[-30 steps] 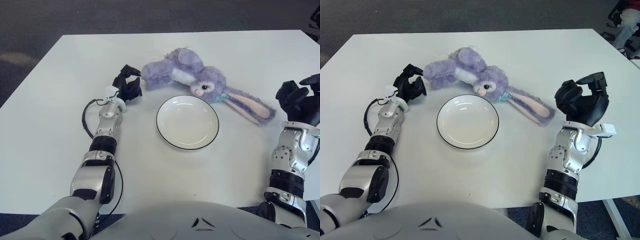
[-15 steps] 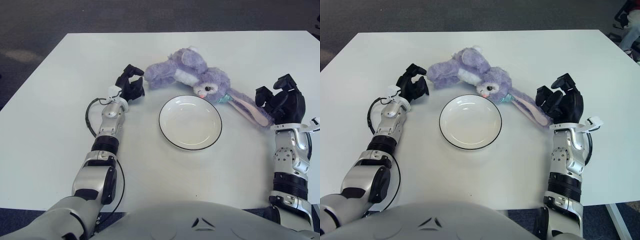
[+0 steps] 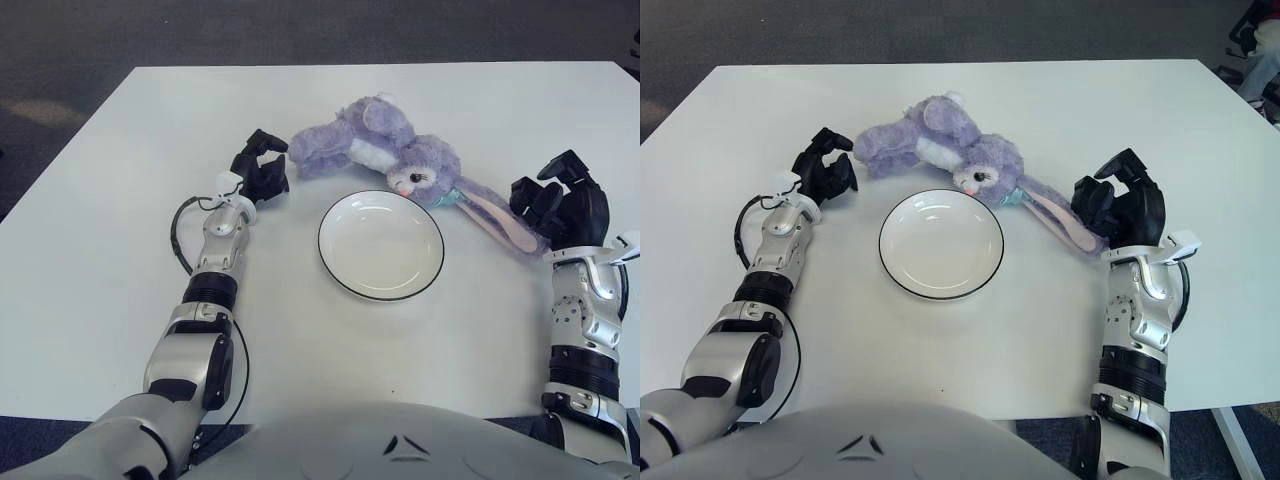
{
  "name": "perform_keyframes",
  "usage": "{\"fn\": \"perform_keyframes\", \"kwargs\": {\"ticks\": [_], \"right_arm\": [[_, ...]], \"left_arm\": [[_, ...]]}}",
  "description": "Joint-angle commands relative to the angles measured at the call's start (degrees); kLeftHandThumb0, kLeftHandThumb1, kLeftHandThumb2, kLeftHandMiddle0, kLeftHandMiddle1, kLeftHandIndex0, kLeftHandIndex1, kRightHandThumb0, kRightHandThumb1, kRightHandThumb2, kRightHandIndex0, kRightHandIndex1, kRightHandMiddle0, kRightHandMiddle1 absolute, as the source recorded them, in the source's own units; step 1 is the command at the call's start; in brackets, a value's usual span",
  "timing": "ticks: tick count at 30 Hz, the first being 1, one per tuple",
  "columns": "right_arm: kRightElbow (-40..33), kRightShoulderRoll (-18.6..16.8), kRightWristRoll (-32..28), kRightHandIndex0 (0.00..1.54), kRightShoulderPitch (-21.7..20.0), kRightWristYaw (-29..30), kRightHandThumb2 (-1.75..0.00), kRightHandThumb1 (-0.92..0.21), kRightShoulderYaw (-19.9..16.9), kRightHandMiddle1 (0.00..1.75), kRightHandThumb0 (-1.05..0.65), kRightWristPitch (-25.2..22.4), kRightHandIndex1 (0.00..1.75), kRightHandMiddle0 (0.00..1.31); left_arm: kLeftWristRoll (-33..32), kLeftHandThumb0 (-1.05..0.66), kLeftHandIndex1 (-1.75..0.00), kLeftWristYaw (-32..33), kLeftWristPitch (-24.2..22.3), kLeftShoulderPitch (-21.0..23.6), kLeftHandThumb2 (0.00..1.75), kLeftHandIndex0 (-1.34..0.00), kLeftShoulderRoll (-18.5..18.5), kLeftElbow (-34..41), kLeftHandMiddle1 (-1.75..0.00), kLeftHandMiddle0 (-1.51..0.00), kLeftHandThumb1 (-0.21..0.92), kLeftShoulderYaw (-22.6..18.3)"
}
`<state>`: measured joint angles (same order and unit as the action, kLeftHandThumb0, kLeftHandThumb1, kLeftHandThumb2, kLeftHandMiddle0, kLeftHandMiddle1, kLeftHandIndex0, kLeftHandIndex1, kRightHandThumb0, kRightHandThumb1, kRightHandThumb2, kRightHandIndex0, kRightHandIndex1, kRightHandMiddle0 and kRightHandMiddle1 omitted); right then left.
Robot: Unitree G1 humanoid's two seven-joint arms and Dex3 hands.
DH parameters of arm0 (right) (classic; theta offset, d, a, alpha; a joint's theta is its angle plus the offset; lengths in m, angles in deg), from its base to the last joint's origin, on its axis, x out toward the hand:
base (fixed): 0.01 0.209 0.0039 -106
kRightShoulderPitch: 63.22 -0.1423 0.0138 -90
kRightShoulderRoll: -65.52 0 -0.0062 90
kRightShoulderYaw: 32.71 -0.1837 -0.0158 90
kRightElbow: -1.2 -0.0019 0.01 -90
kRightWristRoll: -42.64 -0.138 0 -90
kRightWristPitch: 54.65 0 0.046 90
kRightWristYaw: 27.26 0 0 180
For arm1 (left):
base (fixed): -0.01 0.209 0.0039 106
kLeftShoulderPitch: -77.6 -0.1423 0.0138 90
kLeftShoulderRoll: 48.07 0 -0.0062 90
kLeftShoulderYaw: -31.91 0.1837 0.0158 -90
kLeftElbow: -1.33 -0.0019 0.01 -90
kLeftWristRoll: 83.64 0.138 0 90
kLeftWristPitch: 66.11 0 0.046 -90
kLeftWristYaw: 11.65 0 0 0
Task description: Put the doll into the plate.
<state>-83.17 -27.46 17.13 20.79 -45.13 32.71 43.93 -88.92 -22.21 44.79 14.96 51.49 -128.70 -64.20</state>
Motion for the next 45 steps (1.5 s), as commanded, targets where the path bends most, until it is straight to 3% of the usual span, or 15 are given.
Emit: {"fn": "perform_keyframes", "kwargs": {"ticks": [1, 9, 15, 25, 34, 43, 45], "right_arm": [[2.53, -0.52, 1.28, 1.08, 1.59, 0.26, -1.15, -0.44, -0.10, 1.75, -0.44, 1.96, 1.75, 0.51], [0.11, -0.35, 5.29, 1.07, 0.82, 2.81, -1.16, -0.44, 1.80, 1.75, -0.44, 2.32, 1.75, 0.51], [-5.44, 2.64, 10.57, 1.08, -1.62, 6.55, -1.16, -0.44, 4.32, 1.75, -0.44, -2.05, 1.75, 0.51], [-4.66, 9.84, 21.75, 1.01, -6.67, 8.54, -1.07, -0.51, 7.26, 1.75, -0.42, -2.77, 1.75, 0.46], [-8.09, 11.93, 28.37, 0.92, -8.55, 10.96, -1.02, -0.55, 10.21, 1.75, -0.41, -5.43, 1.75, 0.43], [-8.45, 14.54, 38.10, 0.80, -10.83, 13.61, -0.93, -0.61, 13.59, 1.75, -0.40, -4.42, 1.75, 0.38], [-8.46, 15.06, 39.65, 0.68, -11.29, 13.94, -1.12, -0.48, 14.17, 1.73, -0.17, -4.11, 1.75, 0.35]], "left_arm": [[0.73, -0.38, -1.75, 0.81, -2.51, -3.61, 0.84, -0.33, 0.83, -2.24, -1.75, -0.95, 0.69, 0.50], [1.30, -0.38, -1.75, 1.53, -2.85, -3.53, 0.84, -0.33, 0.81, -2.20, -1.75, -0.93, 0.69, 0.82], [1.97, -0.38, -1.75, 2.24, -3.05, -3.46, 0.84, -0.33, 0.93, -2.21, -1.75, -0.92, 0.69, 0.97], [2.50, -0.38, -1.75, 3.17, -2.76, -3.59, 0.83, -0.33, 1.26, -2.08, -1.75, -0.94, 0.70, 1.39], [3.01, -0.38, -1.75, 3.85, -2.86, -3.91, 0.82, -0.32, 1.43, -1.44, -1.75, -0.94, 0.70, 1.80], [3.38, -0.37, -1.75, 4.16, -3.12, -4.30, 0.81, -0.32, 1.63, -0.65, -1.75, -0.94, 0.71, 2.08], [3.39, -0.37, -1.75, 4.23, -3.25, -4.36, 0.81, -0.32, 1.69, -0.48, -1.75, -0.94, 0.71, 2.08]]}}
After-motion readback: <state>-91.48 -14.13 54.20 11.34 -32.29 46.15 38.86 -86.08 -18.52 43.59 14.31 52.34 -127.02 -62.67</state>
